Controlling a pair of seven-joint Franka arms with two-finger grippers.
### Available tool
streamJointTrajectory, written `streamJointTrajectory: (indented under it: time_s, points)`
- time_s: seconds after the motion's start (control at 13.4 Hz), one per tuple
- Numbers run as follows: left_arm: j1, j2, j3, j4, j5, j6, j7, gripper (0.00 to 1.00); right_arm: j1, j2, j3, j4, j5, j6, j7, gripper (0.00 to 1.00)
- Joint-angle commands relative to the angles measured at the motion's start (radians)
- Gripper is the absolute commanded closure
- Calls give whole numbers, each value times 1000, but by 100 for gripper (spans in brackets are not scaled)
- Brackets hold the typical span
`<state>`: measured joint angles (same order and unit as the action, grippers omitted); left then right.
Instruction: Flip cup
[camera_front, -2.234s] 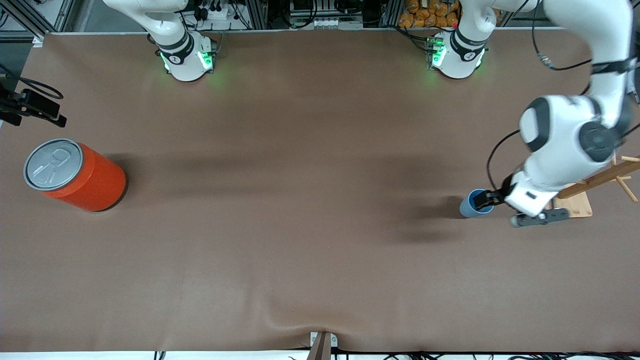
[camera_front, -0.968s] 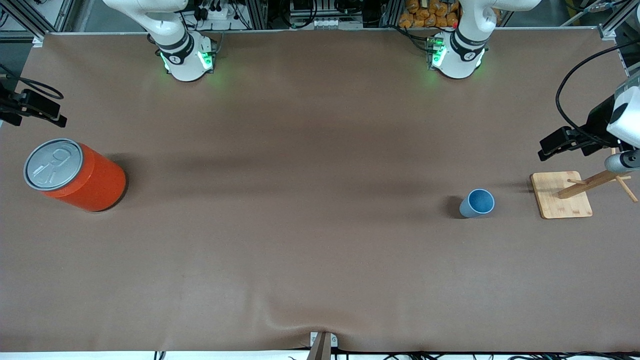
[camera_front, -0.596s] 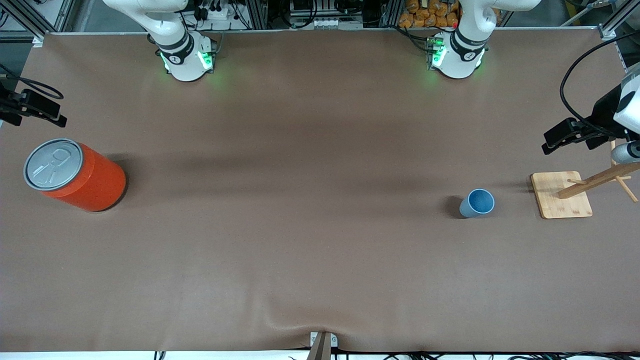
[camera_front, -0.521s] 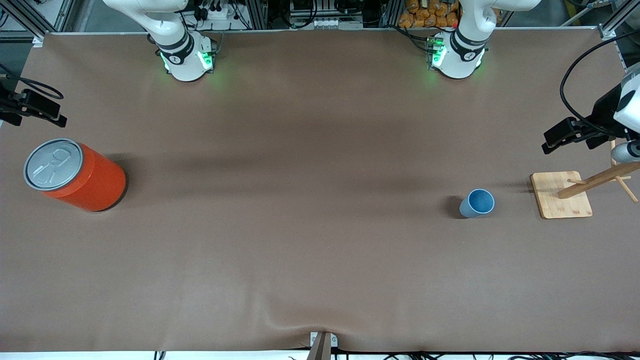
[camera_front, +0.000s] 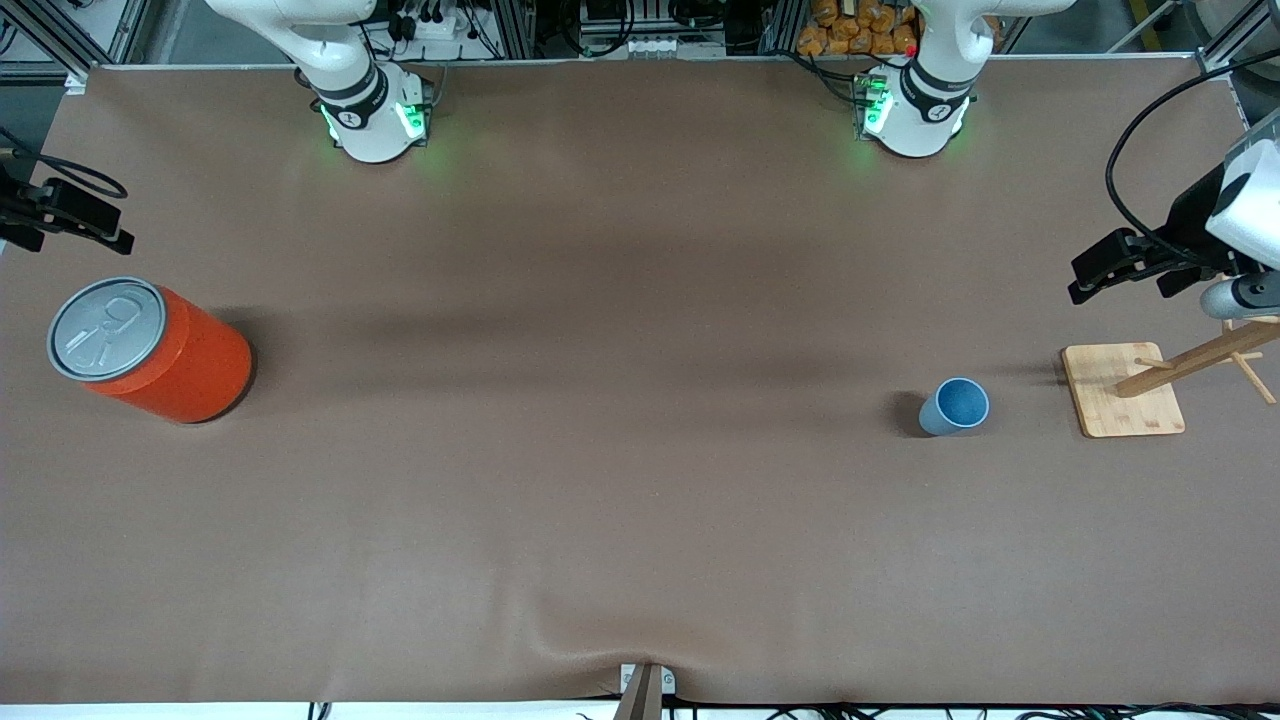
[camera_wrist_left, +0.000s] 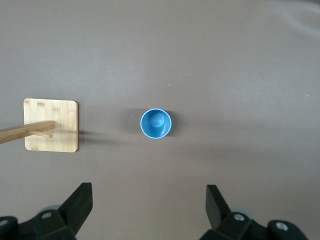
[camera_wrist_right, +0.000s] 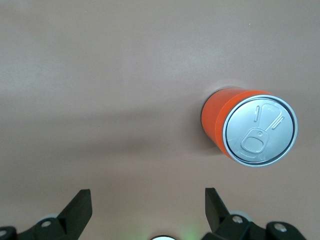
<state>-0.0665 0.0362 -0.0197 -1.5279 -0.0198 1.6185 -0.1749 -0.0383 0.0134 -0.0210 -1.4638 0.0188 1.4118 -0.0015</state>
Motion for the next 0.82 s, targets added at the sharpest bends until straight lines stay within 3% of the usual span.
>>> streamJointTrajectory:
  time_s: [0.0,0.37,0.74]
  points:
    - [39,-59,-51,-53,27,-9,3,0,1,2,3,7,9,-7,18,0]
    - [43,-157,-63,-159,29,-8,3,0,1,2,3,7,9,-7,18,0]
    - [45,-168,-65,-143,96,-64,-1,0,12,4,3,7,9,-7,17,0]
